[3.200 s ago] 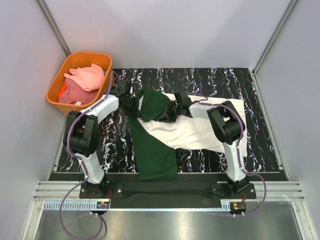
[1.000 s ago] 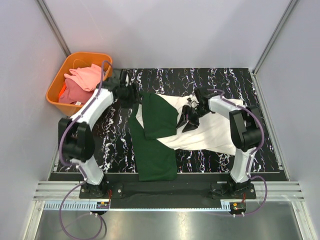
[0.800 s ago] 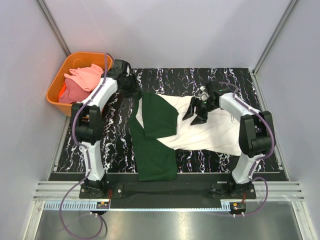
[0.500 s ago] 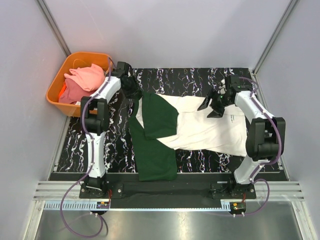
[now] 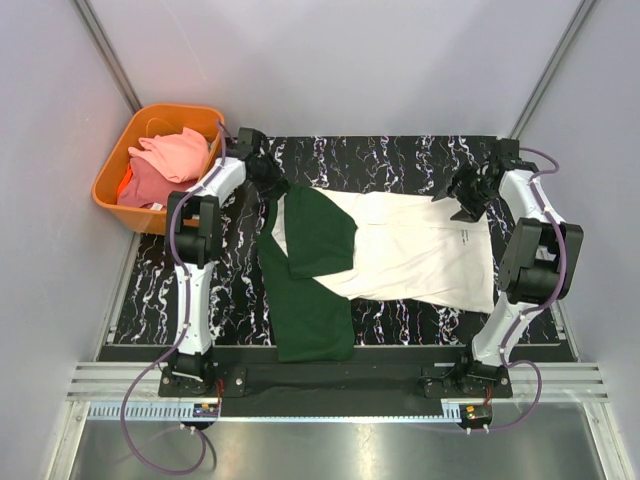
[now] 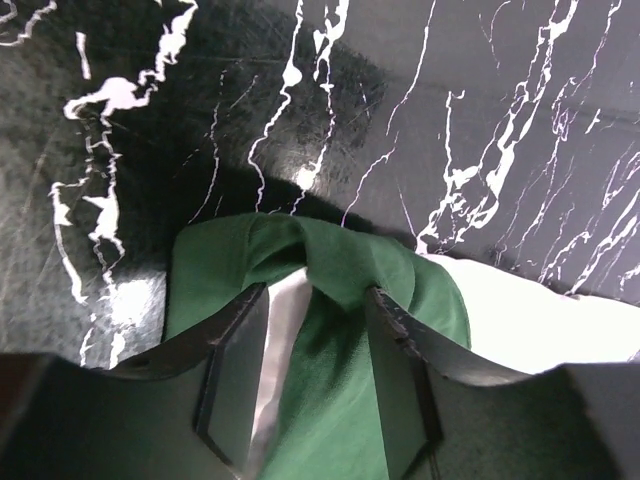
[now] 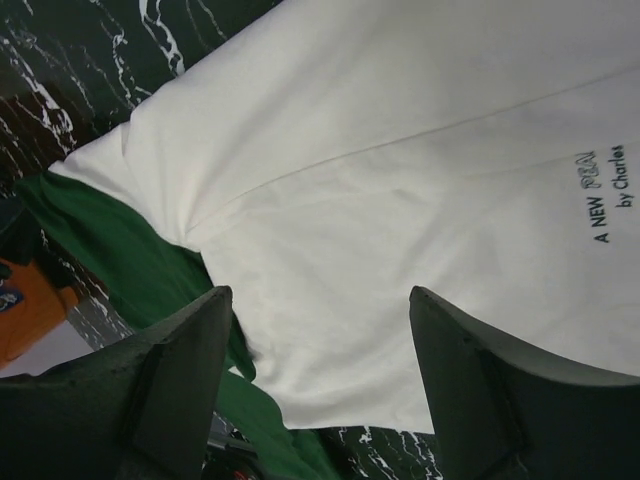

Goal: Fold and stack the t-shirts
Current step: Fold the tshirt

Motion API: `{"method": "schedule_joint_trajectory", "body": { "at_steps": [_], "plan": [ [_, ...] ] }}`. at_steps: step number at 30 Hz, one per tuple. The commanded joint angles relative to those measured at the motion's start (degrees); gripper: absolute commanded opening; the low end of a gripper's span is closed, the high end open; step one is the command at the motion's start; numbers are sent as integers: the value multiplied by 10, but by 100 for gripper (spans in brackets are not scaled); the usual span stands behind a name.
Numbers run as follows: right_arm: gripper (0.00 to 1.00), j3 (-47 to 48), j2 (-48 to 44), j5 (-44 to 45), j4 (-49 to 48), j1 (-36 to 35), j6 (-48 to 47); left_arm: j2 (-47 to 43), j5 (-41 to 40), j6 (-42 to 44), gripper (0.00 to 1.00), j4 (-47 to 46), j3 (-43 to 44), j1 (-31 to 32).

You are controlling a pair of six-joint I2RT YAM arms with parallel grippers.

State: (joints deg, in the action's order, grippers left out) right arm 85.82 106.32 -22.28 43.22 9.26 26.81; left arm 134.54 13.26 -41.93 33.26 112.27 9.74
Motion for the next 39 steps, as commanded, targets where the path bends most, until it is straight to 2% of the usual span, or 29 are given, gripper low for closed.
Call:
{"method": "schedule_joint_trajectory", "body": {
  "at_steps": [1,5,10,19,23,26,29,34,36,39],
  "plan": [
    [79,49,27,34,-2,9,-8,-19,19,-20,47,-51,-15,-1],
    [80,88,77,54,-1,28,-15,-45,19,-25,49,-80,-61,-1],
    [84,138,113,90,0,45,-33,-75,21,-26,58,-113,-86,-1],
    [85,182,154,127,4,77,-70,-80,27,-54,61,-125,-102,0],
    [86,203,166,147,14,81,-100,-116,10,-61,62,-149,-151,1],
    [83,211,182,155,13,83,-134,-108,25,-62,62,-154,-152,0],
    [75,214,198,168,13,83,-155,-104,17,-53,65,-155,-147,0],
    [56,218,215,171,2,84,-170,-88,26,-66,67,-174,-145,0],
    [54,227,223,170,1,84,-171,-89,29,-60,68,-178,-146,1],
    [56,229,227,171,-9,85,-170,-88,24,-60,68,-180,-145,0]
  ]
}}
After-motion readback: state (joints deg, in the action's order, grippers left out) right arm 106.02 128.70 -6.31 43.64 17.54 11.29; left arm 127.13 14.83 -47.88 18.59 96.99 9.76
